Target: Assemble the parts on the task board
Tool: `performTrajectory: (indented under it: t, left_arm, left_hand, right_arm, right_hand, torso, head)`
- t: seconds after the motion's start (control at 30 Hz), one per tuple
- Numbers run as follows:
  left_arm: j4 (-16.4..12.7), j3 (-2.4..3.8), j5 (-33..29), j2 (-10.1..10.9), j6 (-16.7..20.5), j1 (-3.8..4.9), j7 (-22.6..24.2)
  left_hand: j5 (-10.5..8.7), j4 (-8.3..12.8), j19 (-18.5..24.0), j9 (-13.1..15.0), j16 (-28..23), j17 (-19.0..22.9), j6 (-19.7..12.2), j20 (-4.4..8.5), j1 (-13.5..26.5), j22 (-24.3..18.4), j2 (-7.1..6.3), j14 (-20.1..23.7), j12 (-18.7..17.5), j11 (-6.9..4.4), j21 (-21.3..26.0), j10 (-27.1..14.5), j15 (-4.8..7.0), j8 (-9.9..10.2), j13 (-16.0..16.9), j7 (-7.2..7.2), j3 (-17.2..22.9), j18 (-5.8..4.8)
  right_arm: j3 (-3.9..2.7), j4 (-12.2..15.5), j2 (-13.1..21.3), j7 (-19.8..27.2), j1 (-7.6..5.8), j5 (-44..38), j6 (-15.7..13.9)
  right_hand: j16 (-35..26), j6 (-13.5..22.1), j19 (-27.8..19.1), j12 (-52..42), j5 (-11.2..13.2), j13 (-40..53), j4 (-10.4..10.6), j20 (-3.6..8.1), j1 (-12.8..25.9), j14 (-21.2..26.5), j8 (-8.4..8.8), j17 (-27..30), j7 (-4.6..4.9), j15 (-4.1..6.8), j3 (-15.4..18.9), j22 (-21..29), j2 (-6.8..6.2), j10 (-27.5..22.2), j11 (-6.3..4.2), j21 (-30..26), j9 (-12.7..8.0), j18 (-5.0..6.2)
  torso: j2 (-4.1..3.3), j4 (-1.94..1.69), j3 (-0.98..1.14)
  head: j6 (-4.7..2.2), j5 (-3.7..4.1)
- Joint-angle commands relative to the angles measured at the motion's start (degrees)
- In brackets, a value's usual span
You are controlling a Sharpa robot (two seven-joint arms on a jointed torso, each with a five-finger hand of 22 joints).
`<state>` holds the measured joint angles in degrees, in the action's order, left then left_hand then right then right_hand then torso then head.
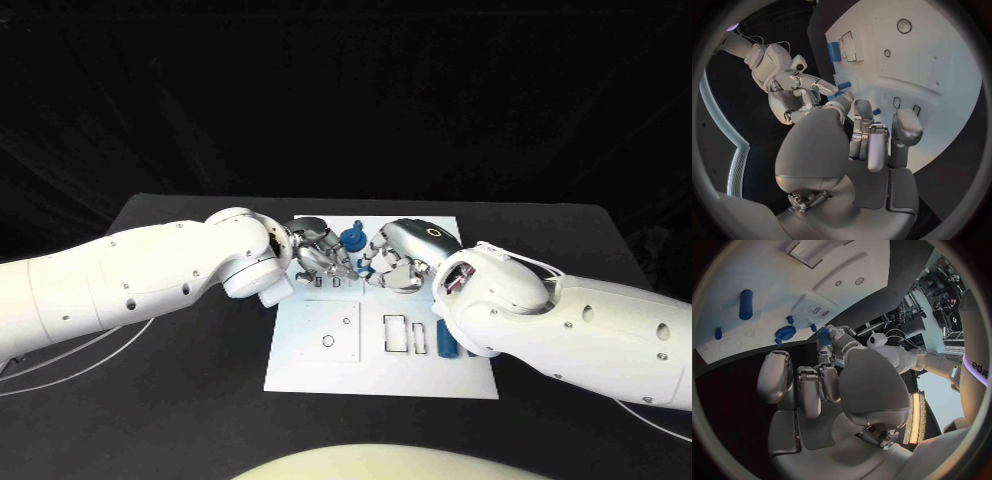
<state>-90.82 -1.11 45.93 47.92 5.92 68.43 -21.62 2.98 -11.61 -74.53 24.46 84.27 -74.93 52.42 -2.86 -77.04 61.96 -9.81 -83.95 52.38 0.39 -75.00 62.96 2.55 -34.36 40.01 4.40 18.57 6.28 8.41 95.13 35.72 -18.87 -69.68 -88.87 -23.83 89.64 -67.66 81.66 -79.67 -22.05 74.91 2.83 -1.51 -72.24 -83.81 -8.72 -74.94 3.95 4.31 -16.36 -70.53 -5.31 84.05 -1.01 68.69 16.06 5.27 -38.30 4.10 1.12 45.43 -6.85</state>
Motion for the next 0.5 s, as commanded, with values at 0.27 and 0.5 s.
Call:
performTrajectory:
  t: [0.27,0.5]
  left_arm:
    - [1.7,0.04,0.08,0.92,-0.22,0.04,0.29]
    - [3.74,0.16,-0.35,3.35,0.68,0.18,0.93]
  left_hand:
    - [0.01,0.37,-0.11,0.03,0.27,-9.26,-0.28,0.03,-0.72,0.11,0.07,-3.48,0.09,-0.04,-0.22,-0.4,0.45,-0.28,0.06,0.02,-0.12,-0.61]
    - [0.02,0.5,-0.15,0.01,0.25,-9.23,-0.24,0.02,-1.05,0.24,0.21,-3.47,0.18,-0.08,-0.31,-0.34,0.47,-0.33,0.12,-0.03,-0.05,-0.63]
  right_arm:
    - [0.0,-1.56,-0.49,-0.94,-0.55,-2.49,4.26]
    - [0.07,-3.37,-2.06,-1.62,-1.38,-5.81,9.1]
  right_hand:
    - [0.36,-0.51,0.55,-0.09,-0.22,8.28,-0.32,-0.04,-0.64,-6.19,-0.26,-15.06,-1.01,0.41,-0.08,-0.11,0.05,2.05,-0.33,0.38,0.06,-0.64]
    - [0.36,-0.5,0.64,0.06,-0.2,8.19,-0.36,-0.04,-0.69,-6.19,-0.26,-15.06,-1.01,0.41,-0.1,-0.34,0.05,2.0,-0.33,0.62,0.08,-0.69]
  torso:
    - [0.0,-0.08,0.05]
    - [-0.01,-0.1,0.02]
  head:
    - [-0.22,-0.01]
    - [-0.14,-0.09]
